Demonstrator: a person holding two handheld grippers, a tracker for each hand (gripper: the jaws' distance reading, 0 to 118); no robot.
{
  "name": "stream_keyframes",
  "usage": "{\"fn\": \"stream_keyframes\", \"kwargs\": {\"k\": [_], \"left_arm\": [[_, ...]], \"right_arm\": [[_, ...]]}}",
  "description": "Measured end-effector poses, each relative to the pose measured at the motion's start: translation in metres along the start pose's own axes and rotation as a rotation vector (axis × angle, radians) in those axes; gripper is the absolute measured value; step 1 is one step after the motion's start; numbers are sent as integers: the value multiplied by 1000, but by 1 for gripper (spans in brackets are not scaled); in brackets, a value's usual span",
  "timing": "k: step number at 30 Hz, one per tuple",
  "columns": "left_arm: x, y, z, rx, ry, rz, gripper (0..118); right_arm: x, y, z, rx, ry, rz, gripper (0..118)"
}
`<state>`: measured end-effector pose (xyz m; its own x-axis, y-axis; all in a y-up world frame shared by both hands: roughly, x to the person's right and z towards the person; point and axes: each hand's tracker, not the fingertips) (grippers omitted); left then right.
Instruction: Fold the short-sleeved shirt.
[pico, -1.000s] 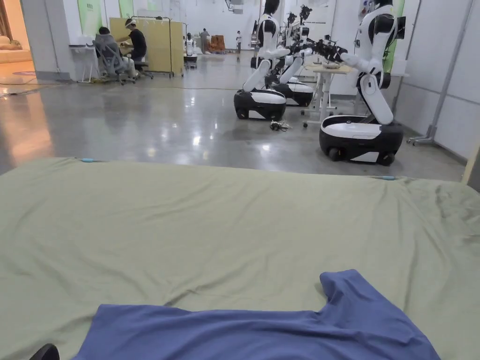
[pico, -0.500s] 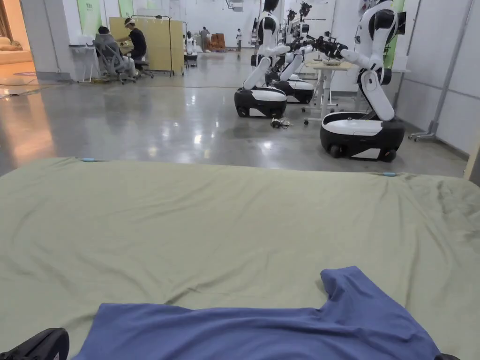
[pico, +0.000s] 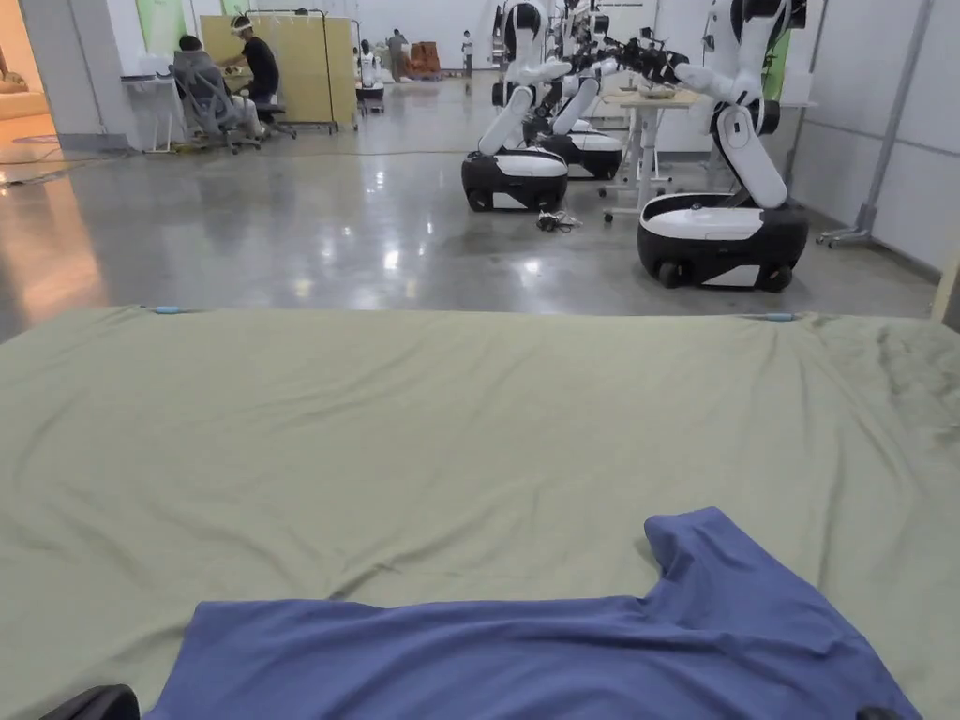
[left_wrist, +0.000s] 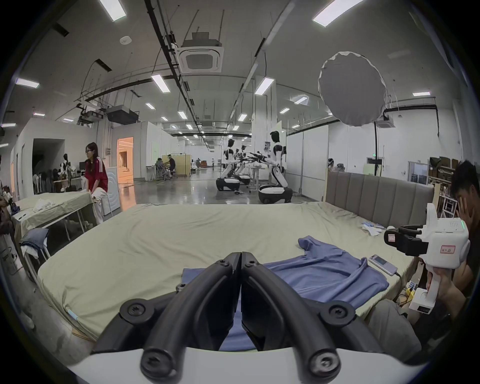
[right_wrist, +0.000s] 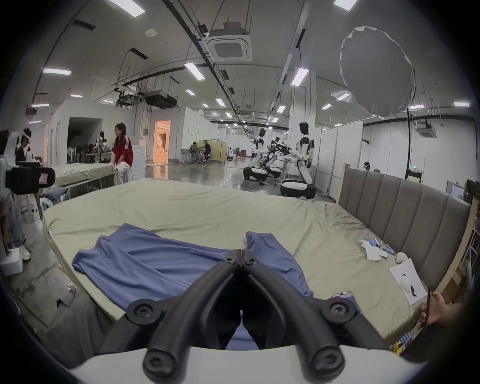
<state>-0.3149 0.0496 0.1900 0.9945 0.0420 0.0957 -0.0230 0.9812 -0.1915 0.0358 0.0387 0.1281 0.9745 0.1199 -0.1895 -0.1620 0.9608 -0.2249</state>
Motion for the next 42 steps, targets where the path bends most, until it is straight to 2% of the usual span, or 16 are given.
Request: {"fn": "stream_keyframes", "kwargs": {"k": [5, 6, 8, 10, 14, 18, 20, 25, 26, 27, 28, 32, 35, 36, 38, 42], "left_arm": [[-18, -4, -45, -146, -75, 34, 5], [-27, -5, -61, -162, -109, 58, 13], [-45, -9, -93, -213, -113, 110, 50], [-63, -12, -139, -302, -101, 152, 58], [-101, -27, -235, -464, -31, 159, 58], [-138, -55, -313, -656, 129, 151, 56], [-152, -69, -329, -688, 126, 195, 55], [-157, -91, -358, -747, 122, 273, 32], [-157, -96, -362, -764, 131, 272, 18], [-155, -98, -363, -757, 141, 262, 14], [-153, -95, -363, -742, 109, 288, 12], [-144, -99, -371, -797, 114, 194, 8], [-151, -98, -371, -799, 116, 206, 8], [-153, -98, -371, -801, 114, 220, 8], [-147, -97, -367, -805, 106, 213, 8], [-142, -96, -363, -807, 104, 211, 8]], "right_arm": [[8, -10, -15, -43, 23, -33, 0], [11, -13, -18, -50, 25, -41, 0], [18, -19, -23, -75, 34, -54, 0], [21, -25, -27, -92, 26, -59, 0], [34, -35, -32, -135, 14, -89, 0], [48, -42, -30, -154, -32, -97, 0], [58, -45, -29, -164, -52, -118, 0], [77, -52, -36, -213, -77, -163, 0], [78, -52, -37, -219, -79, -164, 0], [79, -52, -39, -222, -83, -162, 0], [79, -52, -40, -224, -85, -160, 0], [88, -43, -61, -239, -56, -176, 0], [105, -22, -102, -275, 30, -187, 5], [112, -15, -127, -308, 41, -190, 24], [126, -8, -177, -398, 62, -204, 74], [153, -15, -277, -514, 68, -183, 76]]}}
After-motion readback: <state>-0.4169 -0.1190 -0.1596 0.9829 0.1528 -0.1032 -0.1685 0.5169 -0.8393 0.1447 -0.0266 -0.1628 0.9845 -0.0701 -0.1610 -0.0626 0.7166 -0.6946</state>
